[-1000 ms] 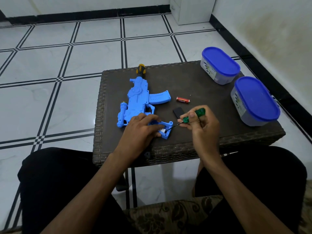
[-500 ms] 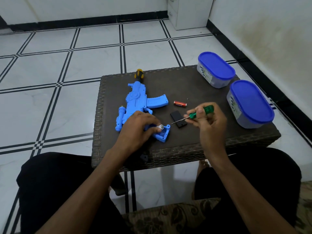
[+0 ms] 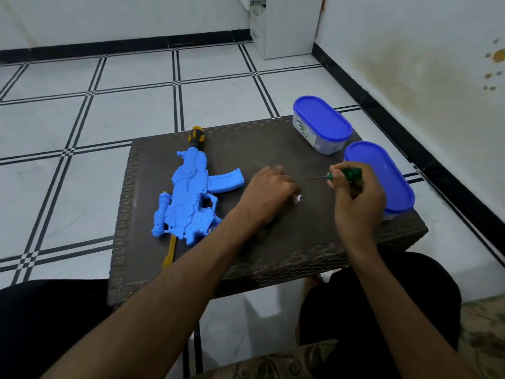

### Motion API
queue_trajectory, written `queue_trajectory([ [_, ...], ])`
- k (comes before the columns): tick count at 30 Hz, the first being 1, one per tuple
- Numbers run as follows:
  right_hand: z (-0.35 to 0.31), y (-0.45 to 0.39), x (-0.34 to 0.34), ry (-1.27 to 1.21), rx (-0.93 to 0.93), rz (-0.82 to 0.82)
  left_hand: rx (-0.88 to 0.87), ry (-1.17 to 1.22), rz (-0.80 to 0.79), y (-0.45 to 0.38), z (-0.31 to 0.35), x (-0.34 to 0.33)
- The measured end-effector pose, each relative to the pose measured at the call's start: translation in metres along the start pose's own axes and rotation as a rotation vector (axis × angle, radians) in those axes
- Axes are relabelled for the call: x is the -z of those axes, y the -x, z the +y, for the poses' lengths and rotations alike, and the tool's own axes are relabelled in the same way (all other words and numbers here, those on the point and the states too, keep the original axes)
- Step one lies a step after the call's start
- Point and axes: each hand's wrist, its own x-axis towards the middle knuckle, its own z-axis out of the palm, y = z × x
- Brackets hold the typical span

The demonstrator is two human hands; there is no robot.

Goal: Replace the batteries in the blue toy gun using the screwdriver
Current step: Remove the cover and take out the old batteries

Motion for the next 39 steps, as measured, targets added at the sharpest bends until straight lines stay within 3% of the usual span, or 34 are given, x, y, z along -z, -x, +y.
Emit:
queue_trajectory([
  [6,0.008,-0.007,0.007,-0.008,-0.037,0.02,0.053,0.028,-0.044,-0.005,-0.002,-0.018],
  [9,0.006,-0.003,0.006,-0.023,-0.055,0.01,0.135,0.148,0.059,0.011,-0.01,-0.009],
  [11,0.002,0.002,0.004,-0.059,-0.057,0.001,0.246,0.244,0.185,0.031,-0.02,0.004],
  [14,-0.01,0.013,-0.004,-0.162,-0.081,-0.024,0.539,0.376,0.25,0.084,-0.039,0.025],
  [16,-0.019,0.023,-0.01,-0.239,-0.09,-0.063,0.704,0.367,0.195,0.123,-0.05,0.032],
  [19,-0.033,0.041,-0.023,-0.335,-0.111,-0.168,0.846,0.308,-0.046,0.17,-0.051,0.042],
  [22,-0.042,0.058,-0.037,-0.387,-0.154,-0.252,0.882,0.325,-0.18,0.185,-0.044,0.042],
  [25,-0.044,0.072,-0.048,-0.418,-0.182,-0.324,0.928,0.393,-0.206,0.18,-0.042,0.04],
  [32,-0.042,0.086,-0.057,-0.445,-0.23,-0.388,0.888,0.32,0.058,0.173,-0.037,0.047],
  [39,-0.047,0.079,-0.057,-0.523,-0.278,-0.309,0.607,-0.057,0.168,0.162,-0.038,0.072],
])
